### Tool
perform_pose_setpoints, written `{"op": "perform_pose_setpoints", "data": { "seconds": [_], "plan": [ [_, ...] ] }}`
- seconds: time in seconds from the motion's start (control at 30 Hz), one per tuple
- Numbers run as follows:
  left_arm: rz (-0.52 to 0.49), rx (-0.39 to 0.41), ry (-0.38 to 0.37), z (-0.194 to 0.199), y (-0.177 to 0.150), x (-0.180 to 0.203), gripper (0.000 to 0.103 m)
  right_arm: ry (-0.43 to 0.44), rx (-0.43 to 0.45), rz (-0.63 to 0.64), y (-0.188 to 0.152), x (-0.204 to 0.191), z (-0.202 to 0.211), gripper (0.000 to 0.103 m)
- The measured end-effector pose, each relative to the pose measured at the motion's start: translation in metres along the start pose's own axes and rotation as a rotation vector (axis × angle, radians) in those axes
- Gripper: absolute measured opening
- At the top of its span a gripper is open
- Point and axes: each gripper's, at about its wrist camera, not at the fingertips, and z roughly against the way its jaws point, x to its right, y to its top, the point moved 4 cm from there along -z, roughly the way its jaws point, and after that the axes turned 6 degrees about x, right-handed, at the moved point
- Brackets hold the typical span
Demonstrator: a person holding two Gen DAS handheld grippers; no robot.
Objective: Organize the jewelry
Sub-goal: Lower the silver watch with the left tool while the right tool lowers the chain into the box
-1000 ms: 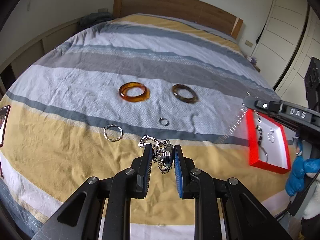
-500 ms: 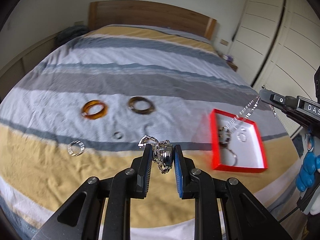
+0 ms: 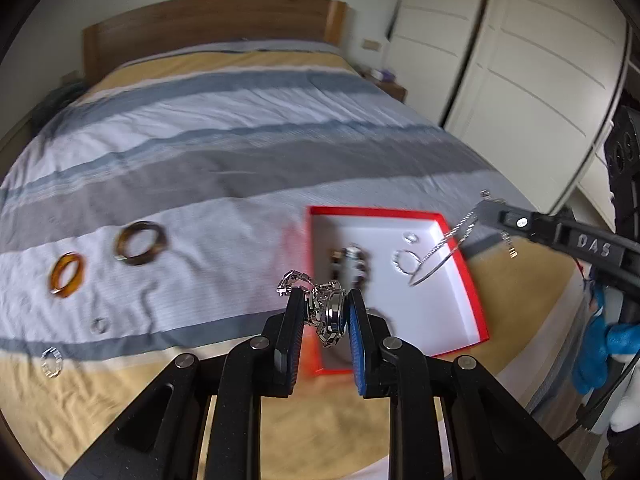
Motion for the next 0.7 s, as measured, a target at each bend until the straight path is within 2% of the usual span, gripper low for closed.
{"op": "perform_pose_setpoints", "data": {
  "seconds": [0.27, 0.47, 0.7],
  "plan": [
    [-0.062, -0.113, -0.022, -0.068, -0.016, 0.039, 0.021, -0.043, -0.095, -0.045, -0.035, 0.046, -0.035, 0.002],
    [-0.077, -0.189, 0.004, -0.104, -0.038, 0.041, 0.021, -0.06, -0.173, -0.034, -0.063, 0.058, -0.058, 0.003],
    [-0.074, -0.243, 0.029, -0.122, -0.055, 0.035, 0.021, -0.068, -0.239, -0.038, -0.09, 0.066, -0.073, 0.003]
  ]
}}
